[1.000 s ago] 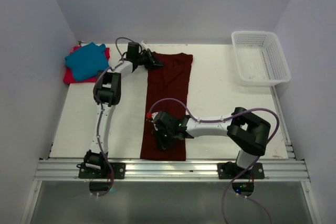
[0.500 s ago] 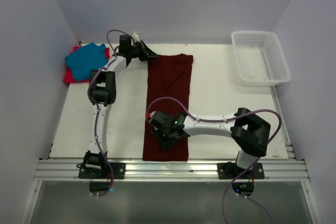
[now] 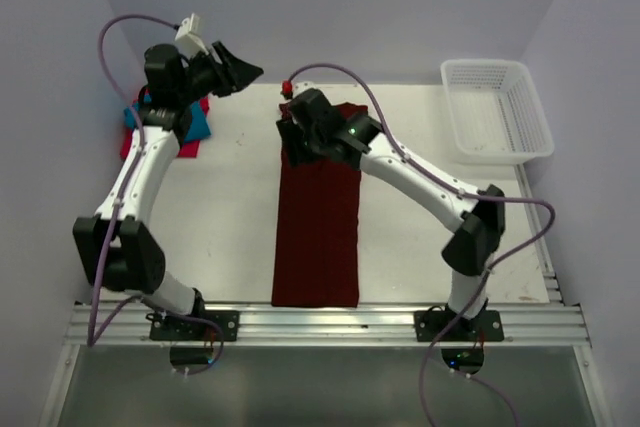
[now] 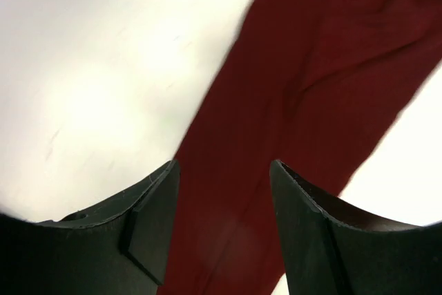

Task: Fold and stack the t-shirts
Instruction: Rotate the tshirt 90 degrees

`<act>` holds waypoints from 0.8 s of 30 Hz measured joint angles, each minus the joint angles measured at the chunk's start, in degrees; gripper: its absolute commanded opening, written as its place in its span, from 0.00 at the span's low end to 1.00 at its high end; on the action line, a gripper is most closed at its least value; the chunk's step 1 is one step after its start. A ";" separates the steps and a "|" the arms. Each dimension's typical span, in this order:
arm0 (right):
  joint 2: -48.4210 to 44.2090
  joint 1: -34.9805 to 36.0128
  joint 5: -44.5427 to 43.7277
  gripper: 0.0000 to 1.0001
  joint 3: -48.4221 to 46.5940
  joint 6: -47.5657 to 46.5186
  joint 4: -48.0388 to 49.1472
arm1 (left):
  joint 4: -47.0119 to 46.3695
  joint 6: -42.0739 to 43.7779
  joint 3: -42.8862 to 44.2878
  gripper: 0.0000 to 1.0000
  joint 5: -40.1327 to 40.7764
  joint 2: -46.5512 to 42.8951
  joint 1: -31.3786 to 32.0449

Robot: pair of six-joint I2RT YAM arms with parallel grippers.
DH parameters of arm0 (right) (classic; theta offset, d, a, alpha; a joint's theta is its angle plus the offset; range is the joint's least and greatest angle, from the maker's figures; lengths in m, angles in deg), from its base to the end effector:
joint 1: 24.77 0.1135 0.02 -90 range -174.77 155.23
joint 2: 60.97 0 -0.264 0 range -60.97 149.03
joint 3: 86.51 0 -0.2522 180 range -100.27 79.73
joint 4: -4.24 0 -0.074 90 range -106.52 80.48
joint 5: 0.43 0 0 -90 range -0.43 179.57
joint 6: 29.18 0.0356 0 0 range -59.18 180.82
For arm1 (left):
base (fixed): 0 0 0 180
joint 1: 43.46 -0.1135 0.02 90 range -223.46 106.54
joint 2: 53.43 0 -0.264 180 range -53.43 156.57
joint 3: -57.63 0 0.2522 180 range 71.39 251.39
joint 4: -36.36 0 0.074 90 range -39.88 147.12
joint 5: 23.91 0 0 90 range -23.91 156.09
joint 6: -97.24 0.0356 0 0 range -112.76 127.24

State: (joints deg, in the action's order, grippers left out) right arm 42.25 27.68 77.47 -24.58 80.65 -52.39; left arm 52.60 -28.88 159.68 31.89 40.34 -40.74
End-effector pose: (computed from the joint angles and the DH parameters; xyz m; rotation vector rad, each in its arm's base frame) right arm 0.2529 0.3168 0.3626 -0.5442 2.2503 0.4124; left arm 0.3880 -0.0385 0.3989 -0.0537 1.7906 -1.0026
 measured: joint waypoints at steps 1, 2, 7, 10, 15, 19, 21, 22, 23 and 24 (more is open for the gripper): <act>3.82 -2.08 -1.42 0.59 -4.63 -0.39 -1.55 | -0.24 0.02 -5.09 0.57 0.15 -4.79 0.17; 6.86 -3.50 -2.56 0.59 -8.22 -0.61 -2.29 | -0.57 0.00 -10.01 0.56 0.48 -8.74 0.35; 28.87 -9.64 -3.74 0.59 -30.49 -1.49 -8.92 | 3.54 1.38 -29.11 0.58 2.10 -21.05 0.46; 36.28 -11.98 -2.89 0.60 -34.91 -1.73 -10.43 | 9.20 2.97 -34.91 0.66 3.50 -26.18 0.50; 39.74 -14.73 -0.15 0.59 -34.95 -1.95 -10.49 | 15.04 5.35 -38.71 0.76 4.85 -38.56 0.68; 40.85 -16.26 2.21 0.57 -35.82 -2.36 -9.03 | 16.65 6.75 -39.23 0.76 5.14 -44.68 0.70; 41.38 -16.87 3.72 0.56 -35.95 -2.43 -7.80 | 17.27 7.28 -39.98 0.76 5.29 -46.05 0.70; 41.70 -17.14 4.46 0.54 -36.15 -2.45 -7.34 | 17.77 7.45 -40.46 0.76 5.35 -46.40 0.70; 42.05 -17.29 4.98 0.54 -36.22 -2.51 -6.71 | 18.34 7.72 -41.00 0.76 5.46 -46.47 0.70; 42.40 -17.42 5.62 0.53 -36.24 -2.54 -6.34 | 18.97 7.93 -41.59 0.76 5.53 -46.45 0.70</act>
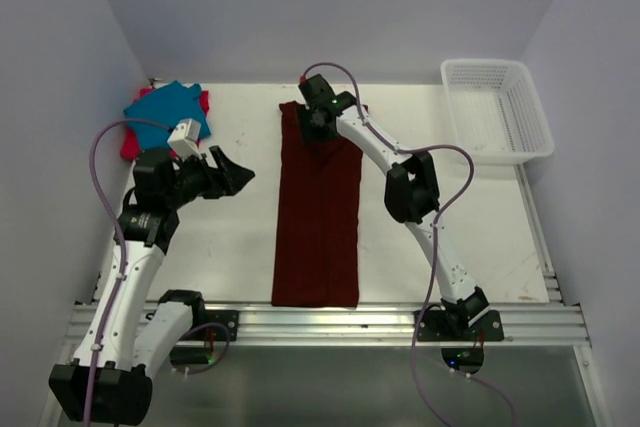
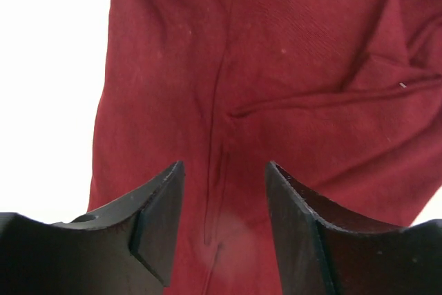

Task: Fold and stack the t-shirts
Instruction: Rotate the tshirt 90 degrees

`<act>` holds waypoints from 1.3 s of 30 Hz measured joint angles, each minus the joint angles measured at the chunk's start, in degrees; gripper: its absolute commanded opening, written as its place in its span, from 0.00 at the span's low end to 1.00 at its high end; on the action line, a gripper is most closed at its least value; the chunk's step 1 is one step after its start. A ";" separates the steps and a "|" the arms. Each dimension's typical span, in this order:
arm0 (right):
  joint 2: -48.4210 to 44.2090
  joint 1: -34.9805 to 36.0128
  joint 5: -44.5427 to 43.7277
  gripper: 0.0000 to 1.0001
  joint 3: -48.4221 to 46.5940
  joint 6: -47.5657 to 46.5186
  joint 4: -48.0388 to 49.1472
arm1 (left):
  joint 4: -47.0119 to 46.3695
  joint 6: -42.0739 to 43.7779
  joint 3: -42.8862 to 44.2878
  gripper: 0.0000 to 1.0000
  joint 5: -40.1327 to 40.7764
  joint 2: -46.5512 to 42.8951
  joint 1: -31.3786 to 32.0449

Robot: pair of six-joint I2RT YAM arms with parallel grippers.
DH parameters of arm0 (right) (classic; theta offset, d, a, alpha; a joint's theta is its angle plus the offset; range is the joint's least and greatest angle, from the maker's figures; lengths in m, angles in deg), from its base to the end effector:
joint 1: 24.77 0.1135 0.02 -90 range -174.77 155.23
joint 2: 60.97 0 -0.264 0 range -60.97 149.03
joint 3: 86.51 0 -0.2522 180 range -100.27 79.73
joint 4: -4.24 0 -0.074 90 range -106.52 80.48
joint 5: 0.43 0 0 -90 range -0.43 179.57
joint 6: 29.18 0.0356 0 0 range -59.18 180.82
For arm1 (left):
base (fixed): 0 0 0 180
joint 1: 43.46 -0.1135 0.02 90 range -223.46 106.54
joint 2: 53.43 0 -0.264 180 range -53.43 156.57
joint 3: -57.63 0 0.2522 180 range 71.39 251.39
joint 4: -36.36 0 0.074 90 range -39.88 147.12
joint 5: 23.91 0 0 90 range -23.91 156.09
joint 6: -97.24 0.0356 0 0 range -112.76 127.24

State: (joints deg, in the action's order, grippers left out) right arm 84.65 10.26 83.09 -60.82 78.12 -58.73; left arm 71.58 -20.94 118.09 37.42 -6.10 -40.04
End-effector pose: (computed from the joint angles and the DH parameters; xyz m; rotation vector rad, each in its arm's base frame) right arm 0.4535 0.3130 0.2119 -0.3435 2.5013 0.2304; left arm 0.1828 -0.0280 0.3253 -0.0914 2.0009 -0.8473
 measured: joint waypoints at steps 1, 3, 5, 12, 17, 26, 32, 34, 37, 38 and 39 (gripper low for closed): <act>0.37 -0.13 0.50 0.51 -0.02 0.00 0.48 | 0.66 0.31 -0.63 0.76 0.07 0.02 0.00; 1.29 -0.24 1.57 0.50 -0.02 0.02 1.18 | 2.05 0.50 -1.64 0.76 0.22 -0.02 0.00; 2.32 -0.22 2.08 0.49 -0.02 0.02 1.73 | 3.04 0.81 -2.16 0.76 0.28 -0.17 0.00; 4.55 -0.22 2.60 0.38 -0.02 0.24 2.73 | 4.83 1.01 -2.54 0.75 0.35 -3.37 0.00; 4.55 -0.28 2.32 0.33 0.31 0.26 3.58 | 5.40 1.01 -2.60 0.74 0.35 -4.55 0.00; 3.15 -0.20 1.20 0.46 3.23 0.20 6.27 | 6.73 1.01 -4.70 0.72 0.28 -5.18 0.00; 1.16 -0.22 -0.63 0.46 6.21 0.20 7.30 | 6.93 1.01 -5.35 0.71 0.15 -5.27 0.00; 0.50 -0.24 -1.88 0.46 7.08 0.22 8.22 | 6.97 1.03 -5.35 0.71 0.15 -5.27 0.00; -0.42 -0.28 -3.45 0.45 8.46 0.31 9.29 | 6.97 1.03 -5.35 0.71 0.15 -5.33 0.00; -0.50 -0.28 -3.91 0.45 8.55 0.39 9.60 | 6.97 1.03 -5.35 0.71 0.15 -5.35 0.00; -0.50 -0.28 -4.46 0.45 8.55 0.44 9.99 | 6.97 1.01 -5.35 0.71 0.15 -5.35 0.00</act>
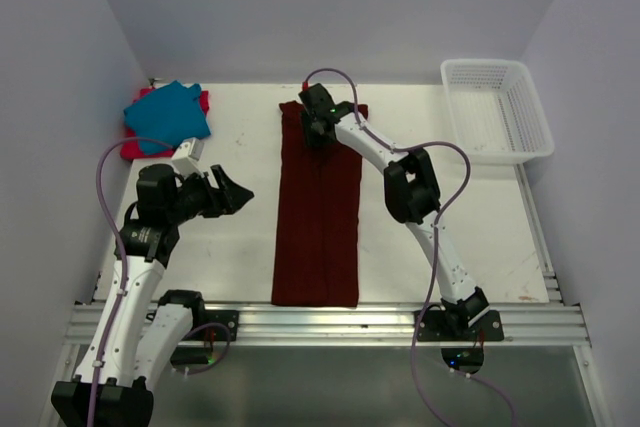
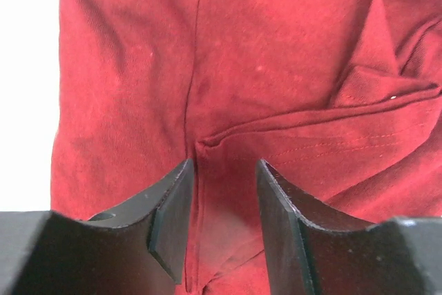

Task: Fold and stack the t-shirts
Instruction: Rotate the tshirt 90 degrees

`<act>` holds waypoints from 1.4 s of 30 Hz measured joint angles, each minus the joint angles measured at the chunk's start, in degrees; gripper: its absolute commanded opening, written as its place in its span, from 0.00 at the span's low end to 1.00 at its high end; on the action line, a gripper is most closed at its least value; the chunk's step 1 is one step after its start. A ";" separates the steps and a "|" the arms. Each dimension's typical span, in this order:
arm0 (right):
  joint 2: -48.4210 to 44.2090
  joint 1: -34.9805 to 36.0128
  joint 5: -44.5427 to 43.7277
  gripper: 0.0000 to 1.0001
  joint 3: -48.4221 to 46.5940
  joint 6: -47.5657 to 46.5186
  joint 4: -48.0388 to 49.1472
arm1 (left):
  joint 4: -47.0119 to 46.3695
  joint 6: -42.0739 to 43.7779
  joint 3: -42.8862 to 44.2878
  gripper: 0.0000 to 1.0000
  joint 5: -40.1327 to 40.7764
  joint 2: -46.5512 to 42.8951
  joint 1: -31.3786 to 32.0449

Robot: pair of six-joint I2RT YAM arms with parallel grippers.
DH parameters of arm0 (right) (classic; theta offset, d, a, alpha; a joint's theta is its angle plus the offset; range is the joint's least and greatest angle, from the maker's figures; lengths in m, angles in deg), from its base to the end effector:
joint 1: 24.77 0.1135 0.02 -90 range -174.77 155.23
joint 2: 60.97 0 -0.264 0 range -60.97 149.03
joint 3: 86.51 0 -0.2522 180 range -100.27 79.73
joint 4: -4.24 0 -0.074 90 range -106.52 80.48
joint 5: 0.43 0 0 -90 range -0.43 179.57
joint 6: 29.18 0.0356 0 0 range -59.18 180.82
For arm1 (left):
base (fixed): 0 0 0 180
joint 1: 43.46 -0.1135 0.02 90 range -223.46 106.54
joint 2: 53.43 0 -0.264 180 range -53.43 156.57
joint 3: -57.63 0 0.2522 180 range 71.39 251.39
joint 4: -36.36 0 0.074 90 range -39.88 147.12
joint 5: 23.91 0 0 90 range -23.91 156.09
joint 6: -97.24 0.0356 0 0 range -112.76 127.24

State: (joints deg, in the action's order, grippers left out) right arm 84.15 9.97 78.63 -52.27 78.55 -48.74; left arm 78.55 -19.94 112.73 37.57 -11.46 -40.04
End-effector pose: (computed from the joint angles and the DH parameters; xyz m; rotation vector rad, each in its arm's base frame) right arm 0.4602 0.3109 0.1810 -0.2851 2.4514 0.1600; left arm 0.1600 -0.0266 0.2962 -0.1248 2.1153 -0.8391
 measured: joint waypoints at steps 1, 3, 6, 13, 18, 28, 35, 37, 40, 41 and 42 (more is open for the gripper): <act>0.00 0.00 -0.31 0.44 -0.09 0.00 0.20 | 0.00 0.02 0.00 0.71 0.00 0.00 0.00; 0.00 0.00 -0.79 0.43 -0.24 0.00 0.28 | 0.00 0.02 0.00 0.70 0.00 0.00 0.00; 0.00 -0.04 -1.57 0.40 -0.92 0.00 0.37 | 0.00 0.00 0.00 0.71 0.00 0.00 0.00; 1.53 -0.26 -1.20 0.33 -5.60 0.50 0.90 | 0.07 0.00 0.00 0.70 0.02 -0.17 0.00; 2.58 -0.33 -0.20 0.33 -5.53 1.05 1.14 | 0.13 0.00 0.00 0.70 0.04 -0.61 0.00; 2.73 -0.37 0.00 0.18 -2.95 1.77 1.16 | 0.42 0.00 0.00 0.70 0.04 -0.74 0.00; 2.71 -0.42 -0.02 0.00 -2.03 2.23 1.99 | 0.48 0.00 0.00 0.70 0.20 -1.11 0.00; 2.10 -0.42 -0.02 0.00 -0.26 2.23 3.69 | 0.50 0.00 0.00 0.70 0.22 -1.20 0.00; 0.17 -0.42 -0.07 0.00 3.23 2.16 5.77 | 0.48 0.00 0.00 0.70 0.24 -1.22 0.00; -0.63 -0.42 -0.09 0.00 4.70 2.12 6.43 | 0.48 0.00 0.00 0.70 0.24 -1.22 0.00; -1.62 -0.42 -0.13 0.00 6.25 2.10 7.02 | 0.48 0.00 0.00 0.70 0.24 -1.22 0.00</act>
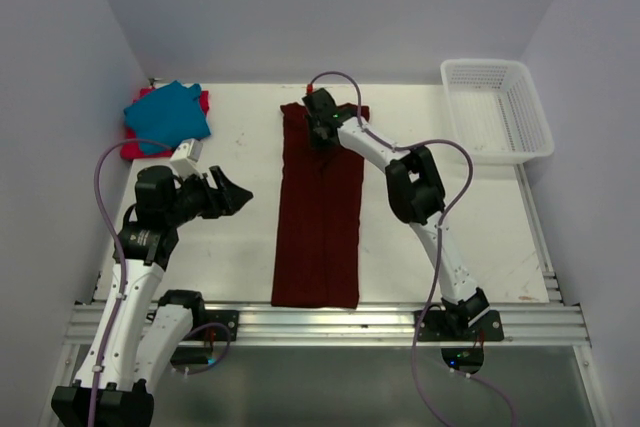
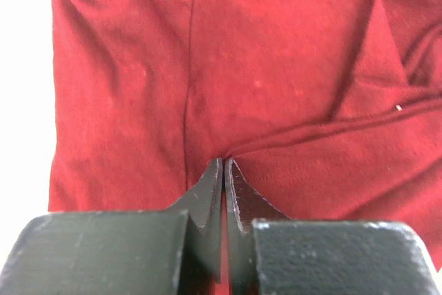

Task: Fold and stack the t-shirts
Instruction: Rotate the tshirt 90 degrees

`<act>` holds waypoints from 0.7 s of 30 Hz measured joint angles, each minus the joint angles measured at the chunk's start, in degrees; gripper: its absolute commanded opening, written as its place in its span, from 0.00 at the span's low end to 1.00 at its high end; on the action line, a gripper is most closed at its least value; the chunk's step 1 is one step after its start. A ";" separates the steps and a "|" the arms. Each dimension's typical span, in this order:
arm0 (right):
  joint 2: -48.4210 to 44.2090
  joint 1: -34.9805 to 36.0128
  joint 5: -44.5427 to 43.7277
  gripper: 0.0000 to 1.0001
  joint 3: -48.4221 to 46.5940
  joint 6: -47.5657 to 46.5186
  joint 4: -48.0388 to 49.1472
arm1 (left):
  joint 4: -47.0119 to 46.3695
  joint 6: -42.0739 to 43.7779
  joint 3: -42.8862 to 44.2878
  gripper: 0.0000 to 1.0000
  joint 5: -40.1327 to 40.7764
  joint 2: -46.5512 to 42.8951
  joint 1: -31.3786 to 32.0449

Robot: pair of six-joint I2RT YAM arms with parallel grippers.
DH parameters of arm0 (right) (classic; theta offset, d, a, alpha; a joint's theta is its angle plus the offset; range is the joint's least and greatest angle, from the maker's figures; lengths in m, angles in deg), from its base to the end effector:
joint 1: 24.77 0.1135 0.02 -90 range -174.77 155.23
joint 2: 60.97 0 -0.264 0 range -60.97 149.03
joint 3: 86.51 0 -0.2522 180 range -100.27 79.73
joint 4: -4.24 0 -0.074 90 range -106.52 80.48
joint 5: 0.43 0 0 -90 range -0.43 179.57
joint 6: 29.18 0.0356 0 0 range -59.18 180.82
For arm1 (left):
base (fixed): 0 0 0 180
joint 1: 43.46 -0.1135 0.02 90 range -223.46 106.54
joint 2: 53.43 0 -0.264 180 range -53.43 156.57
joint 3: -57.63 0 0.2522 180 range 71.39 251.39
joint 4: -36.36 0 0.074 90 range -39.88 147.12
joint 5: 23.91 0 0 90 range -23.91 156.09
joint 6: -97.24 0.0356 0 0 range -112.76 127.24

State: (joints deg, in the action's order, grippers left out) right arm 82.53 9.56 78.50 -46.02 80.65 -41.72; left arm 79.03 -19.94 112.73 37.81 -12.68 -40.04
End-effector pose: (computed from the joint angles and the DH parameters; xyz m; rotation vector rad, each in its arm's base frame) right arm 0.4613 0.3067 0.1696 -0.2214 2.4199 0.1934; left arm 0.1558 -0.0262 0.2984 -0.1222 2.1028 -0.8343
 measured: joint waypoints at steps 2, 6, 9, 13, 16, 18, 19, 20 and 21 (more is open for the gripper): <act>-2.14 0.00 -0.20 0.00 3.10 -0.17 0.55 | 0.00 -0.02 0.00 0.69 0.00 0.00 0.00; -6.10 0.00 -0.92 0.00 6.91 -0.61 1.14 | -0.07 -0.04 -0.02 0.69 0.00 0.07 0.00; -8.28 0.00 -1.90 0.00 8.15 -0.81 1.73 | -0.09 -0.04 -0.02 0.69 -0.02 0.31 0.00; -9.77 0.00 -3.28 0.00 9.11 -0.74 1.79 | -0.11 -0.07 -0.09 0.69 -0.02 0.48 0.00; -9.94 0.00 -5.05 0.00 10.03 -0.24 1.57 | -0.20 -0.09 -0.59 0.69 -0.02 0.48 0.00; -9.94 0.00 -7.08 0.00 10.88 0.57 0.59 | -0.09 -0.09 -1.01 0.69 -0.02 0.50 0.00; -9.94 0.02 -8.11 0.00 11.19 1.03 -0.15 | -0.11 -0.11 -1.07 0.69 -0.02 0.52 0.00; -9.94 0.02 -9.18 0.00 11.45 1.49 -0.81 | -0.13 -0.11 -1.09 0.69 -0.02 0.52 0.00; -9.94 0.07 -10.64 0.00 11.76 2.08 -1.73 | -0.15 -0.13 -1.09 0.69 -0.02 0.52 0.00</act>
State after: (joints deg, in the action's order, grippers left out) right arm 72.59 9.63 67.86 -34.26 82.73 -43.45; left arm 78.88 -20.07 111.64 37.79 -12.16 -40.04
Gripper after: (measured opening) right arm 0.014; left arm 0.691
